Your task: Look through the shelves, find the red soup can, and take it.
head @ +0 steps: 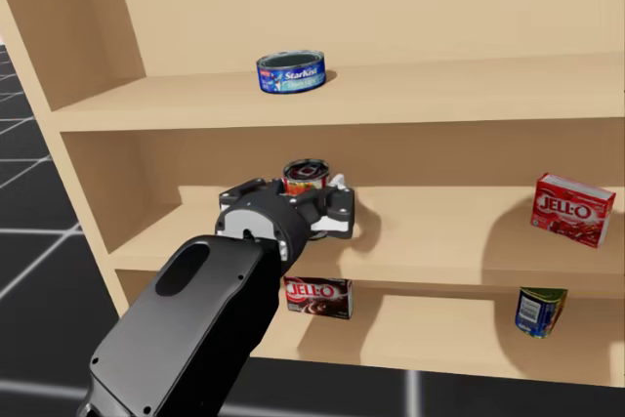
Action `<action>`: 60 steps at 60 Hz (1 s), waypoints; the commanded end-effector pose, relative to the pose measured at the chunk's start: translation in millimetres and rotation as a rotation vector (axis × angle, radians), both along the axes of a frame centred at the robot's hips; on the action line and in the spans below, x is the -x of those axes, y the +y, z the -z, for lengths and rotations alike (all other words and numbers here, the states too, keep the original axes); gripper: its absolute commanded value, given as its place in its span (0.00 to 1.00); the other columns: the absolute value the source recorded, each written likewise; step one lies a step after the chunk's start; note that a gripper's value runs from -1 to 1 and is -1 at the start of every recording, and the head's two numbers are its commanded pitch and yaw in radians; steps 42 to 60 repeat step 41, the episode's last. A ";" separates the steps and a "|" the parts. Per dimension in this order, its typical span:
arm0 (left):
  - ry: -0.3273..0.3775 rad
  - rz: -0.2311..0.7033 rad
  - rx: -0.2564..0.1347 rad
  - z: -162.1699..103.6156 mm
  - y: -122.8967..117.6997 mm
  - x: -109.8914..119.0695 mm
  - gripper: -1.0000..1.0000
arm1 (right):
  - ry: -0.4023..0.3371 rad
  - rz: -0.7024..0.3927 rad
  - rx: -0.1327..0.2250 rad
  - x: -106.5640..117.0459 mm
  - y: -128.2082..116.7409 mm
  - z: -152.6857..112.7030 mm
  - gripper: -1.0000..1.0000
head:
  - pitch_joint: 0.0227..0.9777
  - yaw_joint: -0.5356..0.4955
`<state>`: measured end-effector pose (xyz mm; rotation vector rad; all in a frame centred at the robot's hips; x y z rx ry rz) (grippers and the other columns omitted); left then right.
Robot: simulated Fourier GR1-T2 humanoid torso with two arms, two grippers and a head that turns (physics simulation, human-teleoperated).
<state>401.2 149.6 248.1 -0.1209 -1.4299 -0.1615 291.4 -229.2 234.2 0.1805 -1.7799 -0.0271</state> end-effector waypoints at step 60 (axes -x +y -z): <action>-0.147 0.093 -0.011 -40.5 51.6 125.0 0.99 | 0.003 0.000 0.008 -1.9 -1.3 1.5 0.00 | 0.49 0.72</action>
